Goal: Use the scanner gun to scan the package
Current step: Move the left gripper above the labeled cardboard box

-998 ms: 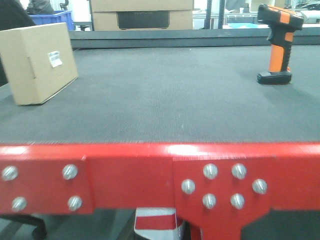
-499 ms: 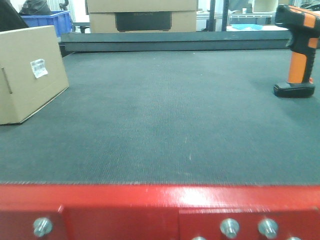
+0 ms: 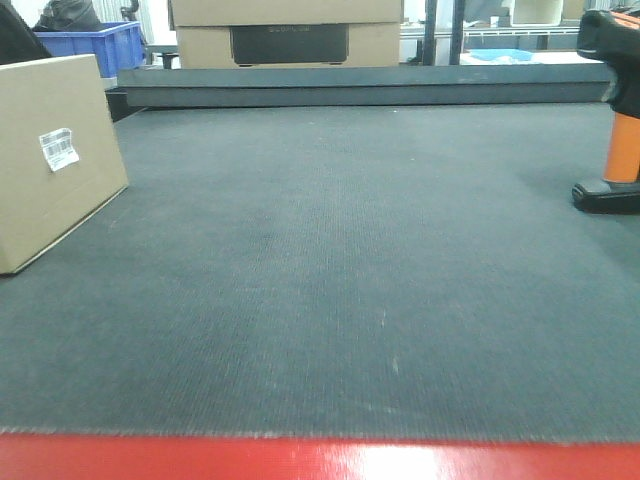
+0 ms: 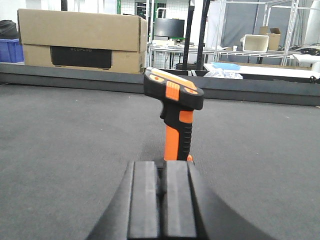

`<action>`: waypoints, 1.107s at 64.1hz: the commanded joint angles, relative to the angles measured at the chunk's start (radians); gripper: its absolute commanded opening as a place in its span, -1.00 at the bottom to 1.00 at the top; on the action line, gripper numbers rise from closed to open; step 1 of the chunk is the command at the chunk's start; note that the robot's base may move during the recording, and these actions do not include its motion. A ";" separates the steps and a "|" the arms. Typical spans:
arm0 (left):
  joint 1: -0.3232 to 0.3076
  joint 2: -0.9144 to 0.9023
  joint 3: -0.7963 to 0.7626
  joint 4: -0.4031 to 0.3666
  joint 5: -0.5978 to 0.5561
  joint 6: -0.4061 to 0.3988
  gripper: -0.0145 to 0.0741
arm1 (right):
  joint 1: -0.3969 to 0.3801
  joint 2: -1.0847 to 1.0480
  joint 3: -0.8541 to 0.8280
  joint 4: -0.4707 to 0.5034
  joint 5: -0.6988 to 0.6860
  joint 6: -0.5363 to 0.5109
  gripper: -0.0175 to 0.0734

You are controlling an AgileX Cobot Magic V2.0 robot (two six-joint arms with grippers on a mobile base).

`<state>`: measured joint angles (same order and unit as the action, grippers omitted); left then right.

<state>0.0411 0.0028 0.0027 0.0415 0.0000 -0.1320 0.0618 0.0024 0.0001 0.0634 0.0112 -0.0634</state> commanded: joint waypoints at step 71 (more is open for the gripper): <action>-0.001 -0.003 -0.009 -0.052 0.000 -0.001 -0.92 | 0.001 -0.002 0.000 0.002 -0.021 -0.007 -0.97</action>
<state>0.0411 0.0028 0.0027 0.0321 0.0000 -0.1320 0.0618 0.0024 0.0001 0.0634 0.0112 -0.0634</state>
